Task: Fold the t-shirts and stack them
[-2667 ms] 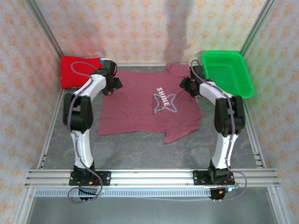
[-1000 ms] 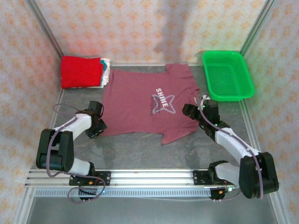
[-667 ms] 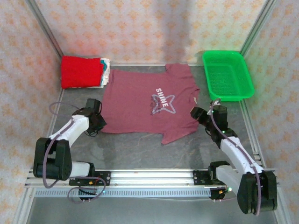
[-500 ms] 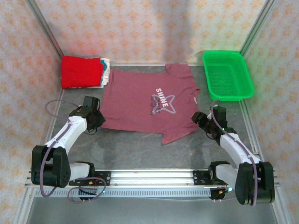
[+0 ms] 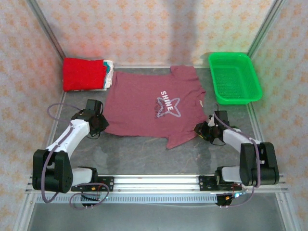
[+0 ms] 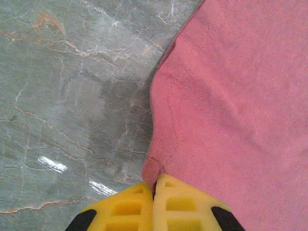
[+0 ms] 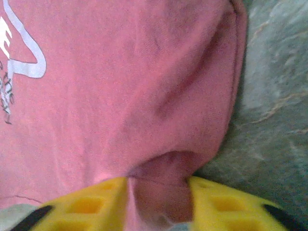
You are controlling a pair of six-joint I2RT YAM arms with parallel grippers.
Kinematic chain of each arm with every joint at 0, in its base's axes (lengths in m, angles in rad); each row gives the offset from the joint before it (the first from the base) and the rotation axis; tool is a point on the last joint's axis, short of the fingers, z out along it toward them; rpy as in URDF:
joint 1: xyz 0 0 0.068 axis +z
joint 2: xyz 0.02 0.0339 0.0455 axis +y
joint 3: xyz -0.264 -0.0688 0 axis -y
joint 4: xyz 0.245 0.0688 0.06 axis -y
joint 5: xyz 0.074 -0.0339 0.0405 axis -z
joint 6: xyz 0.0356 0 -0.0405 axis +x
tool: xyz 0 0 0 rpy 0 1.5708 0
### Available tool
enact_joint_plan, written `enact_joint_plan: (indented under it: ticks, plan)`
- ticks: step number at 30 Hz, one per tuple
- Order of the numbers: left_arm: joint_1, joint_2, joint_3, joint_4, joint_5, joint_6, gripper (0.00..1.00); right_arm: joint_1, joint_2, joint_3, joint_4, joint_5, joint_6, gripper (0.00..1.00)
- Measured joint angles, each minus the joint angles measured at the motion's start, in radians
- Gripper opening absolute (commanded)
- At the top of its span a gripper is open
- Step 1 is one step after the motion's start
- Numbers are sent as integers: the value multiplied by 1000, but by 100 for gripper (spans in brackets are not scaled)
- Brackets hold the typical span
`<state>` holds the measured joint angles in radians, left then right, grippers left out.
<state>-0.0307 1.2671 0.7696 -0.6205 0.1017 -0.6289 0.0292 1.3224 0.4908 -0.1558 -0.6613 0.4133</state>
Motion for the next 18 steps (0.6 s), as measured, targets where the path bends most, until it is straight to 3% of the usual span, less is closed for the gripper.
enact_joint_plan:
  ticks: [3,8,13,18]
  plan:
    - [0,0,0,0,3,0,0,6,15,13,6,-13,8,11]
    - [0,0,0,0,2,0,0,22,19,83,-34,-12,31,0]
    - [1,1,0,0,2,0,0,35,55,218,-113,9,108,0]
    - [7,30,5,0,3,0,0,87,183,393,-201,67,195,0]
